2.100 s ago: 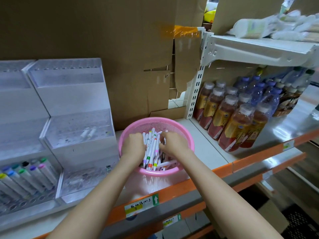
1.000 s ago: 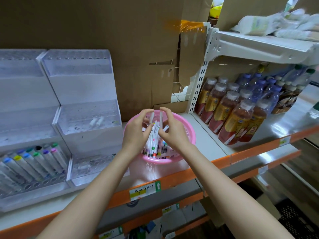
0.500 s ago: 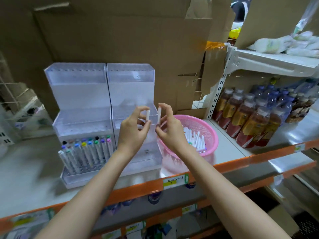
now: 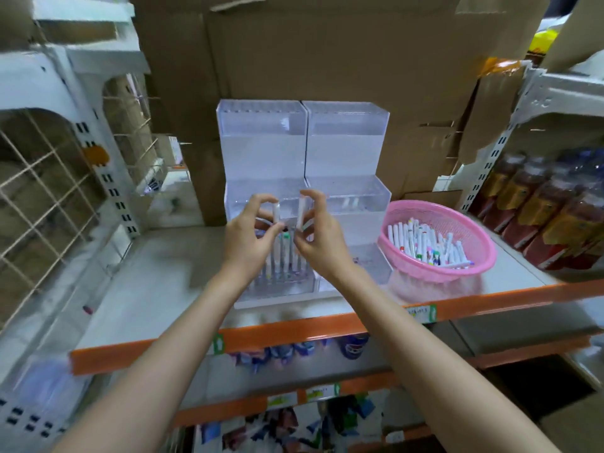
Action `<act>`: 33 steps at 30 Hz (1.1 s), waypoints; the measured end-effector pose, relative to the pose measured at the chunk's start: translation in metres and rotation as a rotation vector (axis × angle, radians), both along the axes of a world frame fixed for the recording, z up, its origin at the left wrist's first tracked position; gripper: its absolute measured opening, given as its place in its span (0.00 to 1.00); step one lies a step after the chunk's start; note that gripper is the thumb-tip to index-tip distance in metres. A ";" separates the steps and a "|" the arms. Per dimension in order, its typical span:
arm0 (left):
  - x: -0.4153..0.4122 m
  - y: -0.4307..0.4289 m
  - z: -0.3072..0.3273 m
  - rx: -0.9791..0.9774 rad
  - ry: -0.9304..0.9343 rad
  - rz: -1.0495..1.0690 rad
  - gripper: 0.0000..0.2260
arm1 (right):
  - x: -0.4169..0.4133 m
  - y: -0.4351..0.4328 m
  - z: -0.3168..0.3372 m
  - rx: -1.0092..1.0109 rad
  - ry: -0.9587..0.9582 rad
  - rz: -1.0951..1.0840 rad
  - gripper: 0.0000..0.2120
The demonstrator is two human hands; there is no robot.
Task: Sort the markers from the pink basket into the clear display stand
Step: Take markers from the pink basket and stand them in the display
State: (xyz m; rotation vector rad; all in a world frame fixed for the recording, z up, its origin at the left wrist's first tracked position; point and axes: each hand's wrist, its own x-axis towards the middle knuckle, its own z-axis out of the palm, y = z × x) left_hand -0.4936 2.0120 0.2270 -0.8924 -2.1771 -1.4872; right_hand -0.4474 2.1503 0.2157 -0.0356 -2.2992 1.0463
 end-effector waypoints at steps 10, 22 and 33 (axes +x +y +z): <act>-0.014 -0.026 -0.013 0.038 -0.034 -0.015 0.15 | -0.010 -0.029 -0.013 0.013 -0.004 0.013 0.27; -0.016 -0.033 -0.018 0.016 -0.007 -0.015 0.12 | -0.007 -0.037 -0.018 0.043 -0.017 -0.041 0.26; -0.019 -0.037 -0.021 -0.081 0.041 0.001 0.07 | -0.008 -0.042 -0.020 0.107 -0.039 -0.045 0.26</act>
